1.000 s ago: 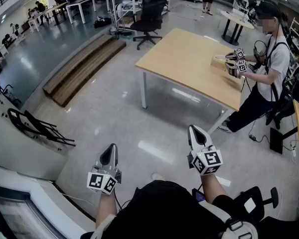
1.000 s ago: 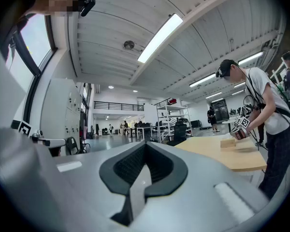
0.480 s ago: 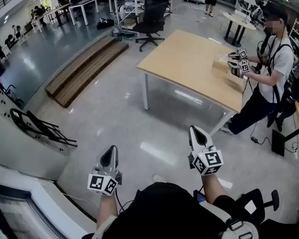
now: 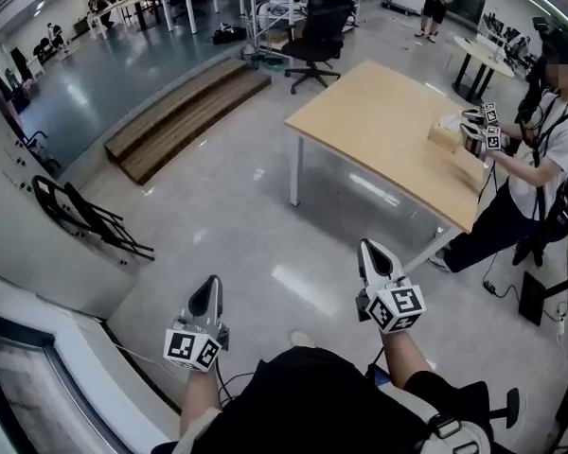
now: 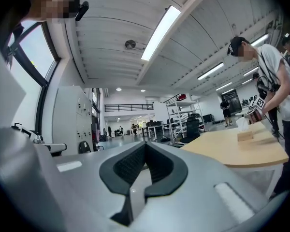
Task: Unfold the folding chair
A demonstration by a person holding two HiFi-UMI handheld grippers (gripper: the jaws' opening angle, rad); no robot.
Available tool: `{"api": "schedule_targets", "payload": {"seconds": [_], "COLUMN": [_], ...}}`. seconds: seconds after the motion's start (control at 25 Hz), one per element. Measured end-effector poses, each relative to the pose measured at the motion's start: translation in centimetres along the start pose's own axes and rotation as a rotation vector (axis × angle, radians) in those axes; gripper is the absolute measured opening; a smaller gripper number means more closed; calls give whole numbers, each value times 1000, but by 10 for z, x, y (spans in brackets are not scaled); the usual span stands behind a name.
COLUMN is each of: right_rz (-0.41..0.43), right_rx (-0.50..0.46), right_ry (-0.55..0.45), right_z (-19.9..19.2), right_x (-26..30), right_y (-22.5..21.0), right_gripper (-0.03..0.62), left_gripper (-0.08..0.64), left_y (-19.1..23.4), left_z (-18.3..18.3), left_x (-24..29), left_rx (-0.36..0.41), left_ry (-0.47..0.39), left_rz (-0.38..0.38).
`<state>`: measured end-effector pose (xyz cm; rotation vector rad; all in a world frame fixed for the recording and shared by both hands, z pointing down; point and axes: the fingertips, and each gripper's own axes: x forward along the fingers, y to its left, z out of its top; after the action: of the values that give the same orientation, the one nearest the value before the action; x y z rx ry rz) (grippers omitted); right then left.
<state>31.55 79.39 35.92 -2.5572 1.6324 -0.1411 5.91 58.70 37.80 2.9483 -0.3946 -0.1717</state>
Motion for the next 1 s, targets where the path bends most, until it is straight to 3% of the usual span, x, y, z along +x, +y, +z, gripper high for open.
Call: {"api": "schedule_targets", "payload": {"seconds": [0.2, 0.6, 1.0], "right_rz": [80, 377, 660], "right_rx": [-3, 11, -24], "right_ry": [16, 54, 99], "right_z": [-2, -21, -38], "right_x": [27, 102, 146], "right_y": [35, 115, 229], "right_gripper": [5, 5, 5], "left_gripper": [3, 3, 3], "left_y": [24, 61, 93], "left_z": [12, 22, 29], "left_x": [-29, -109, -205], "left_rx": [0, 38, 61], "left_ry": [0, -24, -80], "left_rz": [83, 373, 648]}}
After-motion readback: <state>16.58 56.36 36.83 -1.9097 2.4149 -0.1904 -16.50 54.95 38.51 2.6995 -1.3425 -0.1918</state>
